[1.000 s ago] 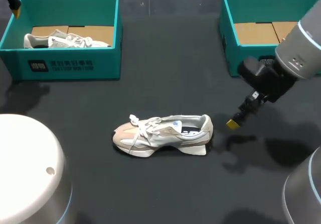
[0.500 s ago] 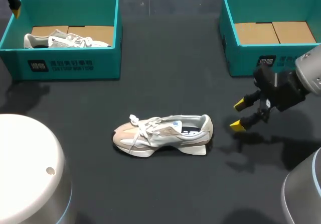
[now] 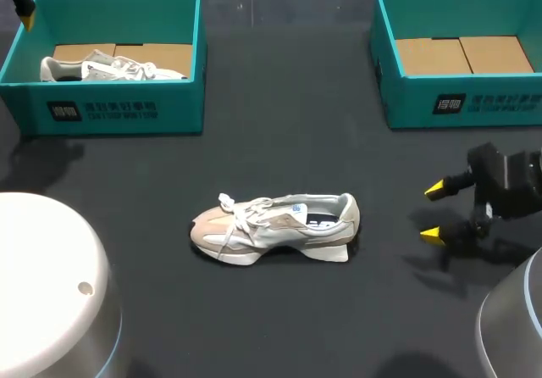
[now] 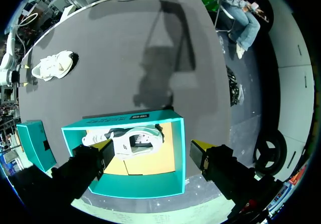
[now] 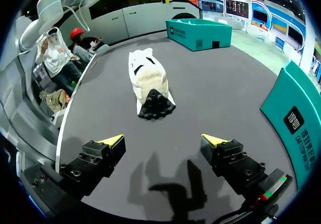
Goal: Take the shoe out of the shoebox, open the shoe tongue, remove and reinsert the insole, then place the shoe into the shoebox
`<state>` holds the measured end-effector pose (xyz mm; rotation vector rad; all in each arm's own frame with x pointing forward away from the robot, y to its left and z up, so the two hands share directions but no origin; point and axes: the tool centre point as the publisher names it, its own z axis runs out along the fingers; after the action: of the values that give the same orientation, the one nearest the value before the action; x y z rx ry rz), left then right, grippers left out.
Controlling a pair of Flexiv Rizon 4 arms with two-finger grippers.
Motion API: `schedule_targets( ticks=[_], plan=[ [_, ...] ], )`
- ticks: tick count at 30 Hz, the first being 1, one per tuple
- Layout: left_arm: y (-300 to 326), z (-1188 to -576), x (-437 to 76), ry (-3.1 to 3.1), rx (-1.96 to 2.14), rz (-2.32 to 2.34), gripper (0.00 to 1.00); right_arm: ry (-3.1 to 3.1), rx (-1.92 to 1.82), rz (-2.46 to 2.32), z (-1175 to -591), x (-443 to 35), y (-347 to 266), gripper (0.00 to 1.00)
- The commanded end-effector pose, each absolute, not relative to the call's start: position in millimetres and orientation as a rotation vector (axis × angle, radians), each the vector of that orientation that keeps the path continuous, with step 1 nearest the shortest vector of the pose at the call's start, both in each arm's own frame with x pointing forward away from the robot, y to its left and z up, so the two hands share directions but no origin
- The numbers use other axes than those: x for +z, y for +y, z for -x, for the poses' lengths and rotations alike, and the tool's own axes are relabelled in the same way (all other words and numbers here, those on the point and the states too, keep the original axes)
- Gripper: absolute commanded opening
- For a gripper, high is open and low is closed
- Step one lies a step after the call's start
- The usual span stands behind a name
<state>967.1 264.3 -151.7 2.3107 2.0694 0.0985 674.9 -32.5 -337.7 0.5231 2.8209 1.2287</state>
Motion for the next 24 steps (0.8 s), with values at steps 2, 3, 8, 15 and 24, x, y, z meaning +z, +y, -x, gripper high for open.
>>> schedule_targets(
  ticks=[2, 3, 8, 15, 24],
  plan=[
    [265, -967, -151, 2.068, 0.102, -2.313, 1.00, 2.654, 1.441, -0.523, -661, -339, -37, 1.00],
    [265, -967, -151, 2.068, 0.102, -2.313, 1.00, 2.654, 1.441, -0.523, -661, -339, -37, 1.00],
    [265, -967, -151, 2.068, 0.102, -2.313, 1.00, 2.654, 1.441, -0.523, -661, -339, -37, 1.00],
    [265, -967, -151, 2.068, 0.102, -2.313, 1.00, 2.634, 1.464, -0.441, -662, -361, -39, 1.00],
    [265, -967, -151, 2.068, 0.102, -2.313, 1.00, 2.578, 1.519, -0.367, -666, -371, -35, 1.00]
  ],
)
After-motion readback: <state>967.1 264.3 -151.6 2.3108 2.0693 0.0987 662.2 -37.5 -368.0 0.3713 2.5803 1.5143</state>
